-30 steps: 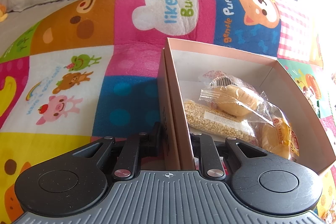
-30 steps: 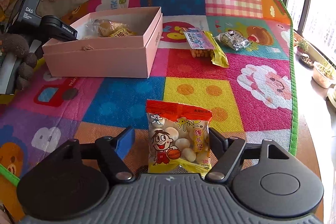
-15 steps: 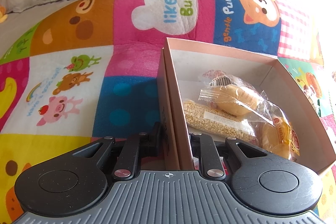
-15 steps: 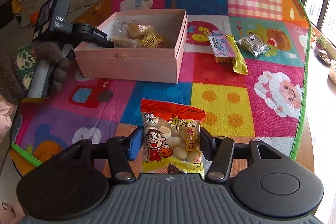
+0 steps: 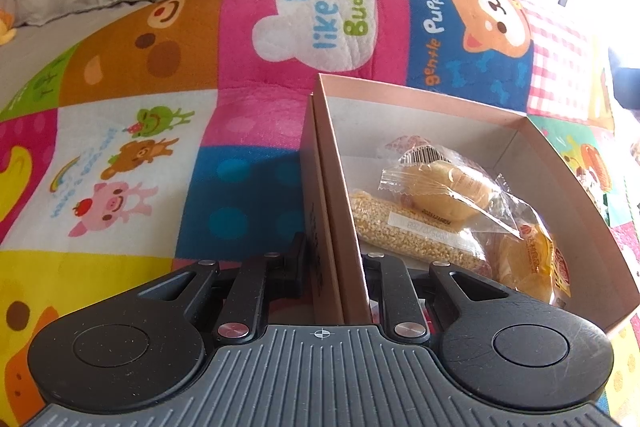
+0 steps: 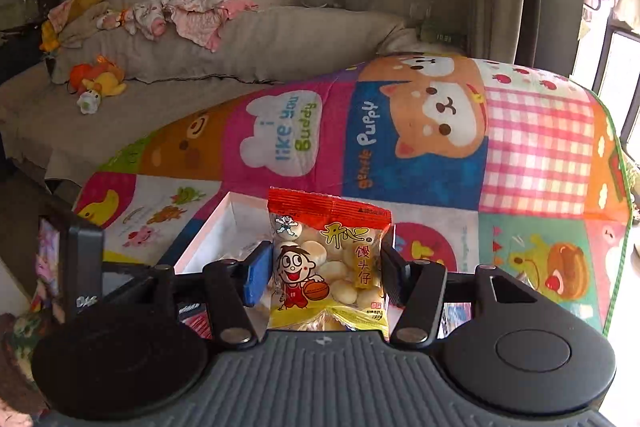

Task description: Organize objects

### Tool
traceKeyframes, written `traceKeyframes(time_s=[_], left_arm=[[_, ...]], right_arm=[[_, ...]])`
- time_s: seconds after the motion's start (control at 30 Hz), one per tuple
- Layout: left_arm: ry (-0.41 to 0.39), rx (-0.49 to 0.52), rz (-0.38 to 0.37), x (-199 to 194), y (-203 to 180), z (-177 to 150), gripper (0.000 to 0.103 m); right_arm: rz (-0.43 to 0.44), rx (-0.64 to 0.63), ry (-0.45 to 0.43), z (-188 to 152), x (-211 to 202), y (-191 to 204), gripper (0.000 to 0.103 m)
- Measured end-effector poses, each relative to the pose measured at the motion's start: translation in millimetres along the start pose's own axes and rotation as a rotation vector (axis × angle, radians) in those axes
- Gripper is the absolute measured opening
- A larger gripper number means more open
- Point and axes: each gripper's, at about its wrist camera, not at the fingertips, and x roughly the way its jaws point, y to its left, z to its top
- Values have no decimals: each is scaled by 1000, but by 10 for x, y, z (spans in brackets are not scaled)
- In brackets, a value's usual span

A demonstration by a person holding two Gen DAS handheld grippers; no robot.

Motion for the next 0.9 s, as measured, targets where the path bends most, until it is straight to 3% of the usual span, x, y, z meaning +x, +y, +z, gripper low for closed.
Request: traceKeyframes(time_s=[0.07, 0.3, 0.37, 0.47, 0.63, 0.73, 0.8, 0.9], left_arm=[[-3, 1, -2, -2, 4, -5, 20], [-37, 12, 10, -20, -32, -55, 20], [-37, 10, 8, -20, -29, -52, 20], [-36, 11, 8, -20, -27, -47, 20], [-37, 12, 8, -22, -30, -44, 20], [-37, 12, 9, -23, -34, -41, 20], [-35, 8, 11, -22, -35, -37, 20], [-34, 4, 9, -22, -33, -37, 20]], right_arm=[[-7, 7, 18, 108, 219, -76, 66], [-133, 80, 29, 51, 310, -773, 69], [-194, 111, 55, -45, 338, -1057, 75], [-258, 216, 111, -202, 466, -1517, 77], [-277, 482, 176, -497, 889, -2195, 82], [-335, 518, 186, -581, 1205, -2361, 83], [-330, 534, 196, -607, 1362, -2409, 83], [-230, 549, 209, -602, 1490, -2323, 81]])
